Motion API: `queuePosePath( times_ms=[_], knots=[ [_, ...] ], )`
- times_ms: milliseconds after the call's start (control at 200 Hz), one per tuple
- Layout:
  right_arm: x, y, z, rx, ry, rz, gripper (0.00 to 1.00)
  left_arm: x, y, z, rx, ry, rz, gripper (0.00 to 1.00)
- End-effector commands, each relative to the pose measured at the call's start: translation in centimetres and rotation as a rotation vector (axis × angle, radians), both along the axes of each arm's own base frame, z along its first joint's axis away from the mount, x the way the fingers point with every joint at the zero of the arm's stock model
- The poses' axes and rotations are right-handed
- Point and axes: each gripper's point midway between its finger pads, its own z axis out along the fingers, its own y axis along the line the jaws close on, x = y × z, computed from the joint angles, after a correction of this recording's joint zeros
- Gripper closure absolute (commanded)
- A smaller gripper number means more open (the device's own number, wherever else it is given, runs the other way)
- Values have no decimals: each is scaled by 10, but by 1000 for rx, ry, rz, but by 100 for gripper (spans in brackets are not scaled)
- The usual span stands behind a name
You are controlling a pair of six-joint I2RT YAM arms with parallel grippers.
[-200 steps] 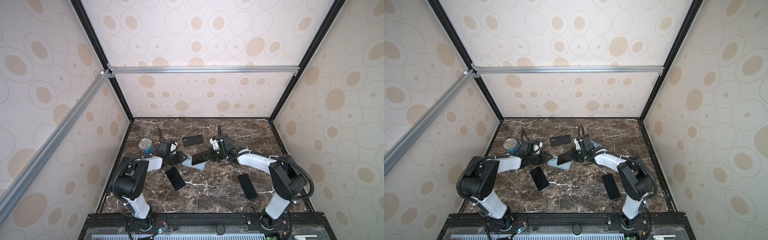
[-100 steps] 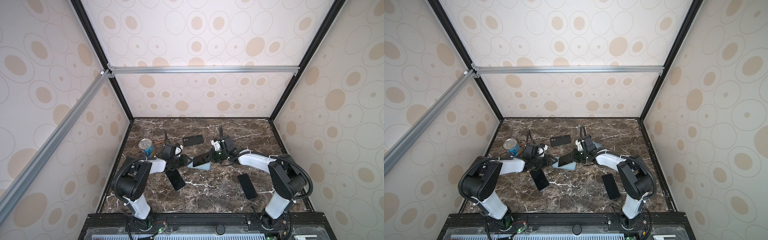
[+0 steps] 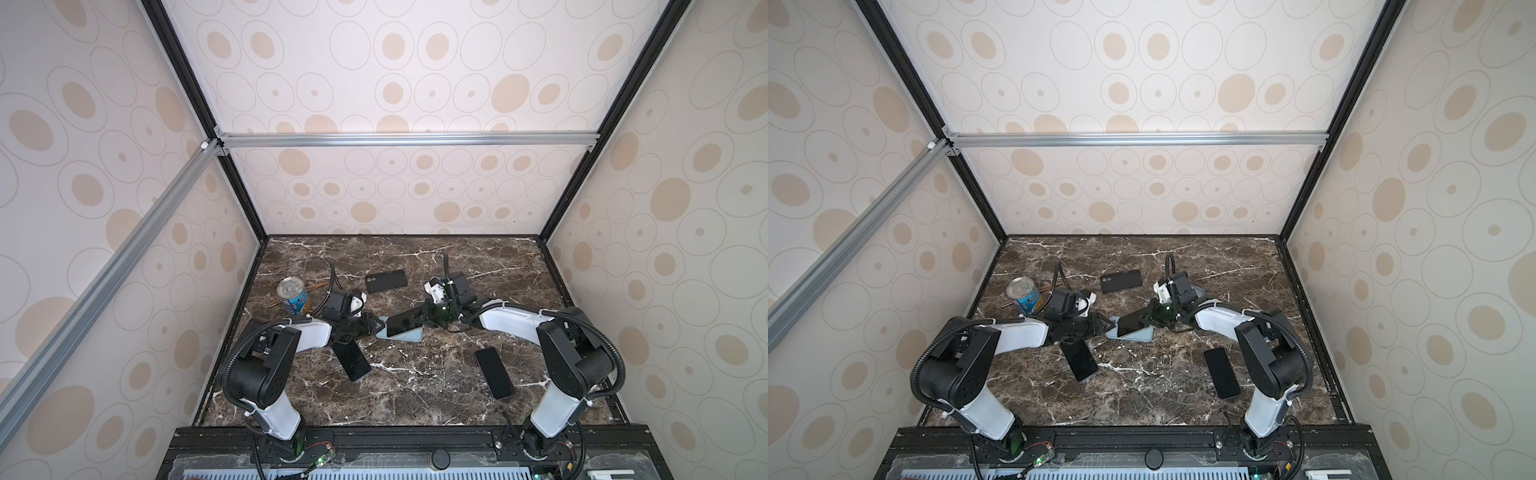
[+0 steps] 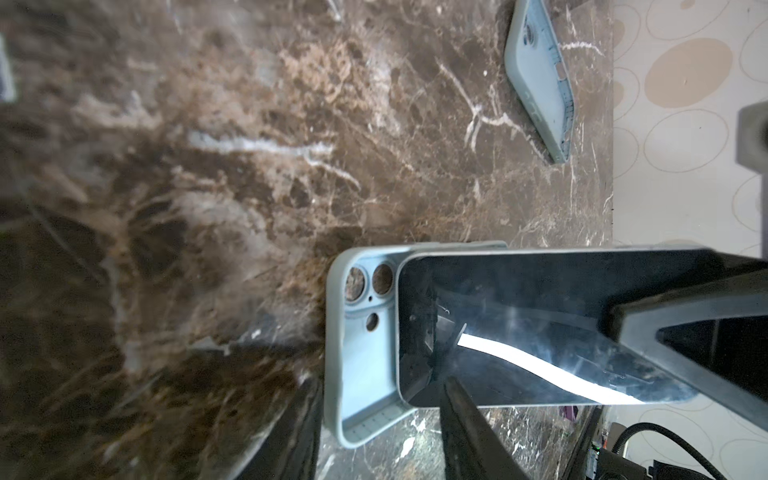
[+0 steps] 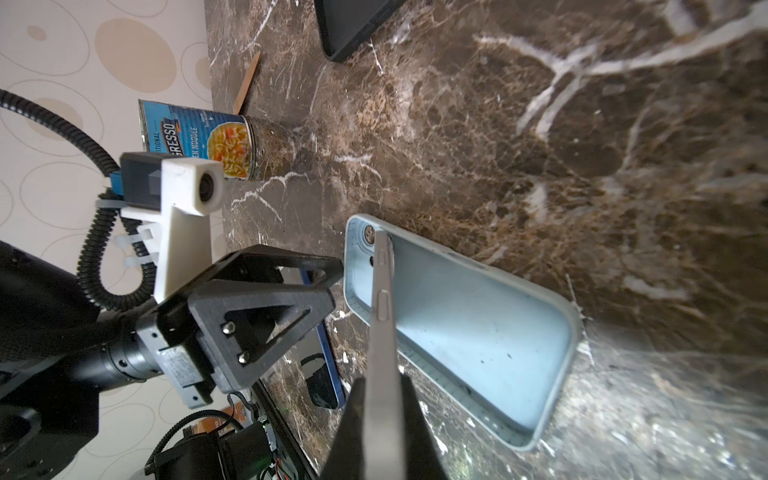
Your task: Put the phone into the phone case
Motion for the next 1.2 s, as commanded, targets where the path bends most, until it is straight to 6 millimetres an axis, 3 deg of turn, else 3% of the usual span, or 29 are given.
queuePosePath(
  times_ms=[0,225,700,1195],
  knots=[
    [-9,-9,-16,-15,58,-11,100,9,0,5,30,-33,-20,53],
    [-9,-8,-27,14,86,-21,100,3,-6,-5,-17,21,-23,53],
    [-9,-3,-46,104,125,-74,100,-9,-23,-2,-138,79,-49,54],
    [-29,-2,-69,93,194,11,100,1,-17,-8,-43,45,-45,54]
  ],
)
